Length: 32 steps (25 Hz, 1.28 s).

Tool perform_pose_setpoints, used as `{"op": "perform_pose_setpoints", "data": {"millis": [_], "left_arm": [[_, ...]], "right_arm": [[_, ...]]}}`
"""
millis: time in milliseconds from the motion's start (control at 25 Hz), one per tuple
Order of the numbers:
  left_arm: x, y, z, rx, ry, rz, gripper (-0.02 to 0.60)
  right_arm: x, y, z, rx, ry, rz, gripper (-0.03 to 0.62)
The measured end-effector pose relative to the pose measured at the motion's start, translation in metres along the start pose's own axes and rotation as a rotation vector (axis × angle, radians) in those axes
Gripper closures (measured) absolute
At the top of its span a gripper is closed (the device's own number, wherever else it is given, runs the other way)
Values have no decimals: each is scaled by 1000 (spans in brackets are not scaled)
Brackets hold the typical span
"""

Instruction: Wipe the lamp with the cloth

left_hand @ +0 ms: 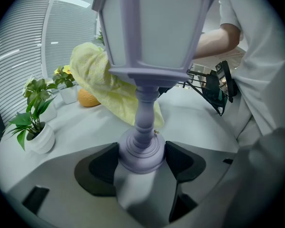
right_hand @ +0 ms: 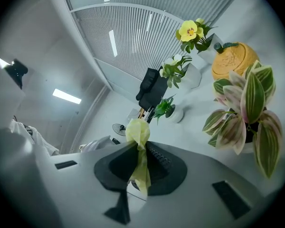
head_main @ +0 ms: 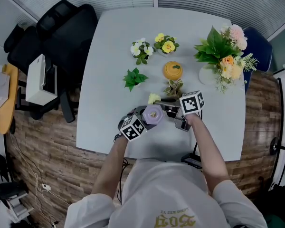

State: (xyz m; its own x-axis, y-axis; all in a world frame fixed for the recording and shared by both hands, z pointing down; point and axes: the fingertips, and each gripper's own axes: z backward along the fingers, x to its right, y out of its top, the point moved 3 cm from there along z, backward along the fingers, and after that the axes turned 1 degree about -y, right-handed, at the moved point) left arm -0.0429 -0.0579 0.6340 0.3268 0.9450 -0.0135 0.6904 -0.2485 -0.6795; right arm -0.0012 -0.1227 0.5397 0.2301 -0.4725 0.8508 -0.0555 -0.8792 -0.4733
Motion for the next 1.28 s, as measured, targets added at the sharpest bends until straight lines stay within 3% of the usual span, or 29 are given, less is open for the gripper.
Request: {"op": "perform_pose_setpoints", "data": {"millis": [1280], "left_arm": [[-1, 1, 0, -2, -1, 3, 273]], "right_arm": [[-14, -4, 28, 49, -17, 25, 542]]}}
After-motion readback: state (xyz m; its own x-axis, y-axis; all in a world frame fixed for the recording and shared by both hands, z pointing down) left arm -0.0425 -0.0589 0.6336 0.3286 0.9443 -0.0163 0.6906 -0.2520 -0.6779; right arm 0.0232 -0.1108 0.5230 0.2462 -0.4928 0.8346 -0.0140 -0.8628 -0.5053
